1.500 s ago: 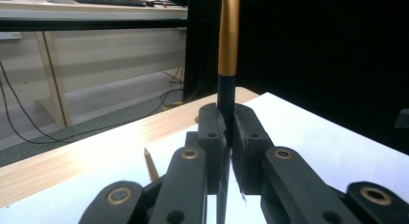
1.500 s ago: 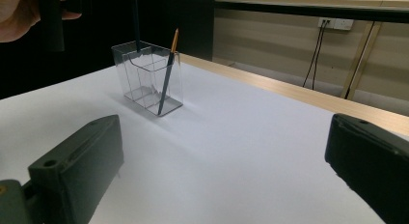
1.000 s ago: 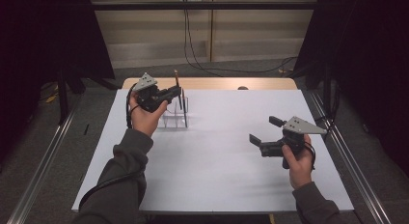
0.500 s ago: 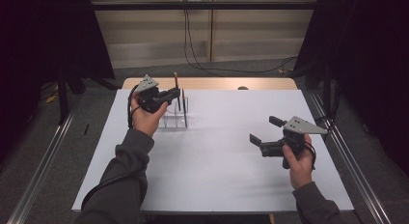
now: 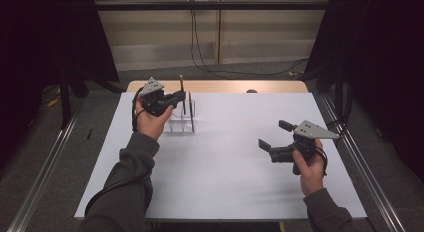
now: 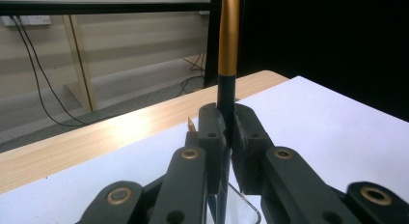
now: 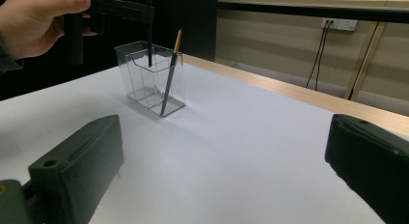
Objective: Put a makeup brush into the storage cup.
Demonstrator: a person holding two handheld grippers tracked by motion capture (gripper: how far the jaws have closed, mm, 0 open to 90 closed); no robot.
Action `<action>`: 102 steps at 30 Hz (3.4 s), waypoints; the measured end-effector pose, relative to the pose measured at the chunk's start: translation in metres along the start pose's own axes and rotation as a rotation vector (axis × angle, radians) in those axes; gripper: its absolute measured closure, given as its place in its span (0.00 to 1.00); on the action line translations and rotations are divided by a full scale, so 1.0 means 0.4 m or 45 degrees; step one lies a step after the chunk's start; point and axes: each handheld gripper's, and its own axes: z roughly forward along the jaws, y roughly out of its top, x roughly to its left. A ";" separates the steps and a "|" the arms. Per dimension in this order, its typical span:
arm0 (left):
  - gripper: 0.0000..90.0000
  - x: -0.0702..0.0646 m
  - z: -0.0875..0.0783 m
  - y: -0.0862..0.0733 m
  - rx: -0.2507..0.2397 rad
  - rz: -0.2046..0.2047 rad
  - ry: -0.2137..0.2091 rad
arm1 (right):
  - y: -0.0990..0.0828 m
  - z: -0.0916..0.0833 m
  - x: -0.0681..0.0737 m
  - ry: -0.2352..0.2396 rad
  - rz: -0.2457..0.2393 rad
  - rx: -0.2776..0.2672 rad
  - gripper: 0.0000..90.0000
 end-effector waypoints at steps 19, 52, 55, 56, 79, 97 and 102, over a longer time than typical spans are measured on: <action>0.93 0.002 0.011 -0.009 0.007 0.010 0.012 | 0.000 -0.001 -0.001 0.003 -0.002 -0.008 0.00; 0.93 0.005 0.018 -0.043 0.035 -0.017 0.049 | 0.002 -0.003 0.000 0.002 0.000 -0.008 0.00; 0.93 0.005 0.019 -0.047 0.031 -0.021 0.038 | 0.002 -0.003 -0.001 -0.007 -0.001 -0.005 0.00; 0.93 0.004 0.020 -0.048 0.033 -0.016 0.041 | 0.002 -0.004 -0.001 -0.006 -0.004 -0.003 0.00; 0.92 -0.002 0.031 -0.077 0.054 -0.034 0.043 | 0.002 -0.003 0.000 0.001 0.000 -0.011 0.00; 0.92 -0.007 0.033 -0.092 0.057 -0.044 0.036 | 0.001 -0.001 0.000 0.008 0.001 -0.004 0.00; 0.92 -0.008 0.033 -0.095 0.070 -0.040 0.037 | 0.001 -0.001 -0.001 0.013 -0.003 -0.009 0.00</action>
